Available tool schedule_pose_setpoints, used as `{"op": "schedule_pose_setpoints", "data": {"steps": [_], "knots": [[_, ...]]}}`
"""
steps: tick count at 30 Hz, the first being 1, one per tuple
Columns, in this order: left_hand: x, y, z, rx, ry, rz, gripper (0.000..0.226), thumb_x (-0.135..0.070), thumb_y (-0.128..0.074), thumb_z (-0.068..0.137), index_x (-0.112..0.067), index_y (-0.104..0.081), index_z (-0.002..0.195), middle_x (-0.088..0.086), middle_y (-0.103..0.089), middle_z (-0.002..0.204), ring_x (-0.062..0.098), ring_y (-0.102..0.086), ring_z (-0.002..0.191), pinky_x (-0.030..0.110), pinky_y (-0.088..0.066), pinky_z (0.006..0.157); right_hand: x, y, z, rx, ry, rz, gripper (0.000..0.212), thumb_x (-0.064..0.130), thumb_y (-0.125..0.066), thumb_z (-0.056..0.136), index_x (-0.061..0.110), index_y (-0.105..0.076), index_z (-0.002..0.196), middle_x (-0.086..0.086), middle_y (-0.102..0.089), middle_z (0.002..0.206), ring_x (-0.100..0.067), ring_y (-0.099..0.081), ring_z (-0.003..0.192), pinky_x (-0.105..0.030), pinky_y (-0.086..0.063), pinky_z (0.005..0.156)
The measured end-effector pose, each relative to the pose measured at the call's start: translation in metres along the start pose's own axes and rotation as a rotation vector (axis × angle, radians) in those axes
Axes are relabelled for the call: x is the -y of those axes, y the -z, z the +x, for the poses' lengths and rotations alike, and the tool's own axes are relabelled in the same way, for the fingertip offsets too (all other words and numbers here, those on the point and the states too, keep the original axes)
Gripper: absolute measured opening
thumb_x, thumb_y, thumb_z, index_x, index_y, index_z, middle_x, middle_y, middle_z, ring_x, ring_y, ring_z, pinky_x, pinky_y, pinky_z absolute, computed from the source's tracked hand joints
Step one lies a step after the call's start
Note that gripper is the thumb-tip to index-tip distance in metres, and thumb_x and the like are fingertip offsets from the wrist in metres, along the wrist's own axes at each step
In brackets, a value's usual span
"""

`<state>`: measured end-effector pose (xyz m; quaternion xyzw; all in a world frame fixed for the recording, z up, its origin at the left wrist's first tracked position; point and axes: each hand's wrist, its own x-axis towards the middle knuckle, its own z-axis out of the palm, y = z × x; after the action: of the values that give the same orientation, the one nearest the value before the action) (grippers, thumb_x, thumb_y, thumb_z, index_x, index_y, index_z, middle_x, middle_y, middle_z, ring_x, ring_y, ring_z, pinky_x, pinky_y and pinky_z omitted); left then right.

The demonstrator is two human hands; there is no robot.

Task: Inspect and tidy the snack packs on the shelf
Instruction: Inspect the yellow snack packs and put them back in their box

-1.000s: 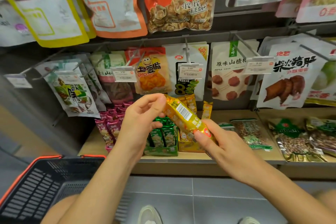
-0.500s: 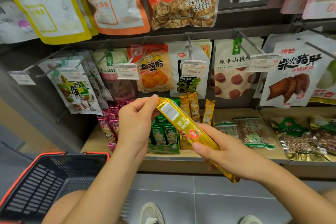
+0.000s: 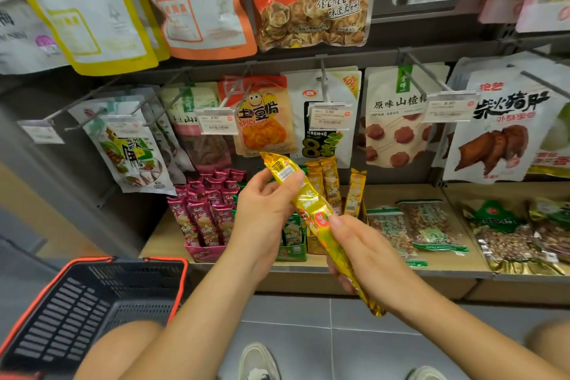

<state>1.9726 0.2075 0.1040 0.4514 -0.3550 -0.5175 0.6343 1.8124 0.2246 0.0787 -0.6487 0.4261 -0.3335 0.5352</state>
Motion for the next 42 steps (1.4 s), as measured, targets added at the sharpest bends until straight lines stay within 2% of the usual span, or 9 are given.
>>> {"op": "schedule_pose_setpoints", "data": {"steps": [5,10,14,18,23,29,32,37,42], "knots": [[0.017,-0.008,-0.008,0.113,0.136,0.08,0.049,-0.034,-0.077,0.067,-0.008,-0.067,0.107,0.007,-0.074,0.094,0.02,-0.071,0.086,0.028,-0.056,0.072,-0.004,-0.001,0.006,-0.047,-0.011,-0.003,0.037,0.072,-0.029,0.085,0.042,-0.047,0.095,0.004,-0.057,0.068,-0.008,-0.06,0.055,-0.026,-0.047,0.052],[0.009,-0.007,-0.007,0.099,0.09,0.16,0.049,-0.035,-0.08,0.065,-0.01,-0.068,0.105,0.006,-0.074,0.09,0.015,-0.071,0.078,0.022,-0.054,0.062,-0.004,0.0,0.008,-0.049,-0.004,0.012,0.044,0.077,-0.032,0.081,0.042,-0.046,0.103,0.003,-0.062,0.079,-0.003,-0.062,0.064,-0.02,-0.048,0.057],[0.009,-0.004,-0.01,0.282,-0.022,0.621,0.016,-0.02,-0.081,0.077,-0.022,-0.074,0.092,0.0,-0.074,0.078,0.011,-0.067,0.065,0.028,-0.056,0.061,0.003,0.018,0.02,-0.185,0.046,0.235,0.05,0.064,-0.055,0.075,0.029,-0.059,0.11,0.005,-0.07,0.099,-0.006,-0.068,0.092,-0.03,-0.056,0.077],[0.022,-0.013,-0.022,0.382,0.002,0.7,0.019,-0.032,-0.079,0.079,-0.025,-0.075,0.097,-0.006,-0.074,0.08,0.003,-0.066,0.068,0.024,-0.055,0.065,0.008,0.033,0.021,-0.167,0.013,0.446,0.041,0.038,-0.066,0.076,0.014,-0.066,0.109,-0.003,-0.074,0.094,-0.018,-0.071,0.085,-0.028,-0.057,0.066],[0.026,-0.015,-0.017,0.395,-0.008,0.788,0.028,-0.041,-0.082,0.072,-0.027,-0.072,0.095,-0.016,-0.07,0.076,-0.003,-0.059,0.065,0.021,-0.049,0.065,0.007,0.053,0.021,-0.359,0.008,0.589,0.027,0.033,-0.063,0.082,0.01,-0.067,0.097,-0.004,-0.071,0.084,-0.015,-0.068,0.079,-0.034,-0.059,0.068],[0.025,-0.009,-0.016,0.591,0.107,0.958,0.048,-0.059,-0.072,0.068,-0.026,-0.069,0.103,0.005,-0.067,0.081,0.008,-0.058,0.069,0.042,-0.052,0.07,0.002,0.08,0.023,-0.582,-0.036,0.717,0.017,0.028,-0.058,0.094,0.013,-0.065,0.089,0.003,-0.065,0.068,-0.008,-0.064,0.065,-0.031,-0.054,0.068],[0.019,-0.001,-0.013,0.608,0.15,0.948,0.055,-0.054,-0.074,0.068,-0.022,-0.068,0.111,-0.003,-0.067,0.082,0.008,-0.061,0.072,0.039,-0.054,0.077,0.0,0.082,0.025,-0.62,-0.042,0.769,0.017,0.028,-0.058,0.095,0.013,-0.065,0.091,0.001,-0.063,0.072,-0.011,-0.063,0.069,-0.029,-0.057,0.064],[0.007,0.011,-0.009,0.638,0.119,0.854,0.032,-0.035,-0.078,0.076,-0.037,-0.07,0.106,-0.004,-0.073,0.09,0.006,-0.061,0.076,0.026,-0.051,0.076,-0.004,0.084,0.027,-0.664,-0.026,0.759,0.024,0.028,-0.056,0.097,0.015,-0.057,0.117,-0.006,-0.061,0.094,-0.014,-0.064,0.077,-0.032,-0.057,0.064],[-0.005,0.013,-0.008,0.38,-0.015,0.727,0.051,-0.03,-0.084,0.062,-0.035,-0.067,0.11,-0.008,-0.074,0.095,0.015,-0.07,0.082,0.025,-0.058,0.075,-0.003,0.094,0.025,-0.639,-0.029,0.783,0.015,0.023,-0.049,0.101,0.025,-0.063,0.108,-0.006,-0.064,0.09,-0.018,-0.066,0.077,-0.035,-0.058,0.064]]}}
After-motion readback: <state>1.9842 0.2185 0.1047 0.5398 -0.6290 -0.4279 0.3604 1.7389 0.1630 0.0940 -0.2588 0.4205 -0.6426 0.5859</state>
